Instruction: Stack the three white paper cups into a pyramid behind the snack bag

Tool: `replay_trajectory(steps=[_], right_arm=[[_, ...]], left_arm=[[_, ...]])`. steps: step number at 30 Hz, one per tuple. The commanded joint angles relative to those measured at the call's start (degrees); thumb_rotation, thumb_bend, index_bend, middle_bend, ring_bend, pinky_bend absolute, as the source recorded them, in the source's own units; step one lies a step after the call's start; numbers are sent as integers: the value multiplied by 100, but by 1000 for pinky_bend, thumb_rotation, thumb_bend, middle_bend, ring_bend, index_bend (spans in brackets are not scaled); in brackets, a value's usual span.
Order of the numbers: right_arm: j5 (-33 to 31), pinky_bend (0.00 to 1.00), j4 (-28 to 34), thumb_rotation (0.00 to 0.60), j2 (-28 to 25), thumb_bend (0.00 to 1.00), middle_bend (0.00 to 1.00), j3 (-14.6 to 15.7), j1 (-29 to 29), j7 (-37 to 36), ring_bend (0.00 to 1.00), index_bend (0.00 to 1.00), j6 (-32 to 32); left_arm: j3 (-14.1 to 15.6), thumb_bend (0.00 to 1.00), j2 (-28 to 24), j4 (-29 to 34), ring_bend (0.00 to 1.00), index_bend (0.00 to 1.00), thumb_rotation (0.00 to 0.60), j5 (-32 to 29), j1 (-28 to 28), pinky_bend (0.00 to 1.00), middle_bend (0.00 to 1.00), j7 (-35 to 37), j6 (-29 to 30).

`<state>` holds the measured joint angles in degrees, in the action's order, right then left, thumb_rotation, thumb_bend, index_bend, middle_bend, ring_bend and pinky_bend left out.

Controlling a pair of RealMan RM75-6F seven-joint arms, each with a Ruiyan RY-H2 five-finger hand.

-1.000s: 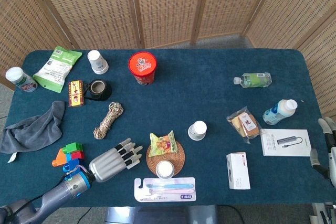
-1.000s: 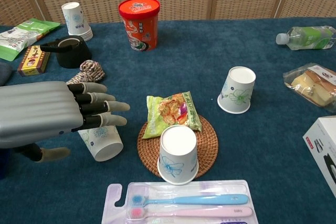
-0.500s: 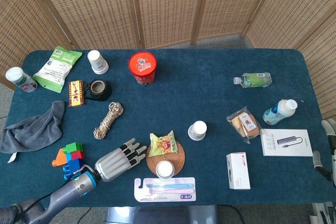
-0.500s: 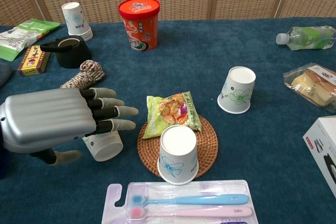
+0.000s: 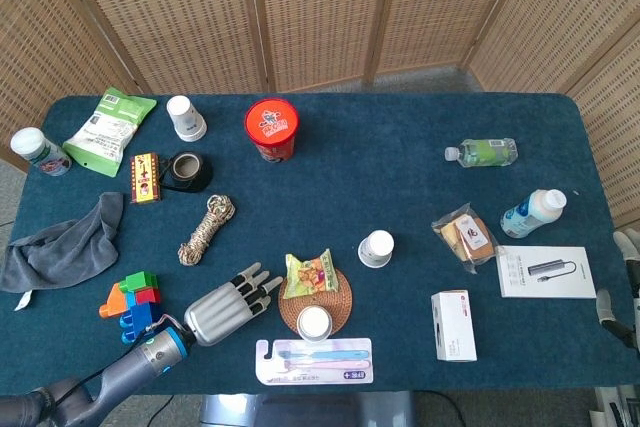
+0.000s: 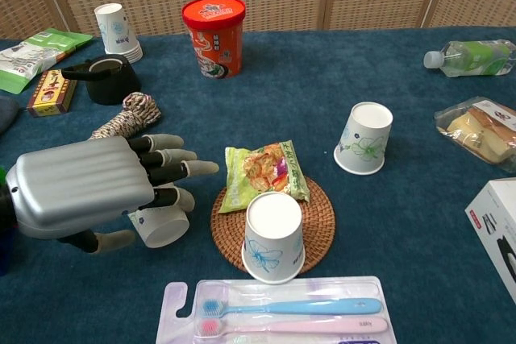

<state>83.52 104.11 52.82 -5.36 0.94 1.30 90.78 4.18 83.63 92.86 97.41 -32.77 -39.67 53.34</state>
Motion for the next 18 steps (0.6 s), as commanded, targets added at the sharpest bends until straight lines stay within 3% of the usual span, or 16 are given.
replay_trajectory(steps=[1,9,18], right_arm=[[3,0,2,600,2,532,0,-4,-9,-2,0,0,-13],[-54,0,-63,600,38,530,0,-21,-34,-31,0,0,-79],[-73,0,-68,600,59,531,0,-43,-81,9,0,0,-143]], left_arm=[[29,417,79,-122,0,303,600,78,11,0,0,162,108],[26,415,120,-215,0,345,600,-86,-23,0,0,608,100],[-135,414,6,-133,0,330,600,-313,-30,0,0,2169,401]])
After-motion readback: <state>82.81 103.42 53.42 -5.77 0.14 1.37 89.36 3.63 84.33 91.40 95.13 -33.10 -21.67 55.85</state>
